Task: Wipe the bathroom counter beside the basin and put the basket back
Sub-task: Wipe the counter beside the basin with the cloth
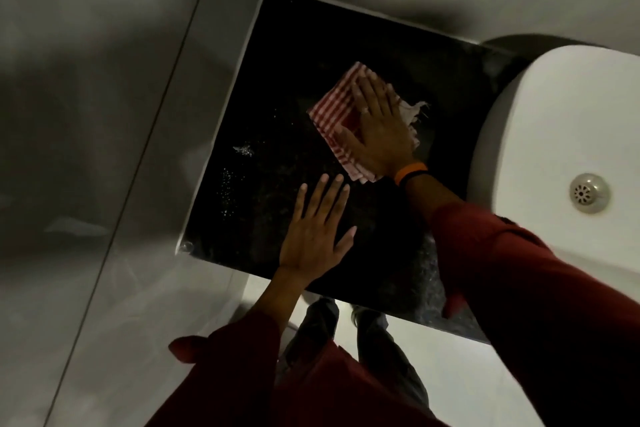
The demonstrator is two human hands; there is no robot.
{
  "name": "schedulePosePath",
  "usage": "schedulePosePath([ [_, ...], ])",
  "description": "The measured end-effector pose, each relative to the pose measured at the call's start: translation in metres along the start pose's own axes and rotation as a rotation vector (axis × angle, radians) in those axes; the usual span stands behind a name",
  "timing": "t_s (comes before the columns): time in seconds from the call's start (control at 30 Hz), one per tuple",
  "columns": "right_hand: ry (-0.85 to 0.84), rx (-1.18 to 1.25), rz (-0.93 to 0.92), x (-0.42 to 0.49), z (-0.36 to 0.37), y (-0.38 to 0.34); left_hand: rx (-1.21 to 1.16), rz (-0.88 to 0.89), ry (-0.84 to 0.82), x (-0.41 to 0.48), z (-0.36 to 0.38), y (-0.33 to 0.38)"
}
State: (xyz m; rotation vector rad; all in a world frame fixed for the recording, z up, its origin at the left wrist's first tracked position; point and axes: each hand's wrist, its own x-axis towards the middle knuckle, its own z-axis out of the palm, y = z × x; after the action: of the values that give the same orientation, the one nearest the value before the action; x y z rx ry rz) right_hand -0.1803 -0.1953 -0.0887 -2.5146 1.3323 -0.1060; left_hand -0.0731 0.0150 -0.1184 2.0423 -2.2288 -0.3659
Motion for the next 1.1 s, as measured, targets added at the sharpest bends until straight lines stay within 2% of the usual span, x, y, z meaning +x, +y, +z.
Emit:
schedulePosePath([
  [0.13, 0.267, 0.287, 0.3, -0.075, -0.001, -0.029, -0.092, -0.033, 0.052, -0.003, -0.011, 0.005],
  [0.27, 0.321, 0.278, 0.459, -0.156, 0.014, -0.049, -0.074, 0.045, 0.181, 0.055, -0.041, 0.004],
  [0.4, 0.312, 0.303, 0.557, -0.18, 0.022, -0.063, 0.047, -0.032, -0.025, 0.148, -0.062, 0.011],
  [0.5, 0.349, 0.322, 0.582, -0.166, 0.015, -0.06, 0.054, 0.014, -0.106, 0.169, -0.041, 0.007],
  [0.67, 0.351, 0.332, 0.541, -0.146, 0.002, -0.035, 0.017, -0.008, -0.057, 0.166, -0.032, 0.003],
  [0.8, 0.279, 0.218, 0.457, -0.159, 0.017, -0.029, 0.016, -0.108, 0.003, 0.154, -0.035, -0.009],
  [0.93, 0.135, -0.043, 0.408, -0.173, 0.038, -0.032, 0.018, -0.233, 0.048, 0.136, -0.04, -0.036],
  [1.1, 0.123, -0.128, 0.408, -0.175, 0.047, -0.028, 0.051, -0.37, 0.098, 0.095, -0.047, -0.068],
])
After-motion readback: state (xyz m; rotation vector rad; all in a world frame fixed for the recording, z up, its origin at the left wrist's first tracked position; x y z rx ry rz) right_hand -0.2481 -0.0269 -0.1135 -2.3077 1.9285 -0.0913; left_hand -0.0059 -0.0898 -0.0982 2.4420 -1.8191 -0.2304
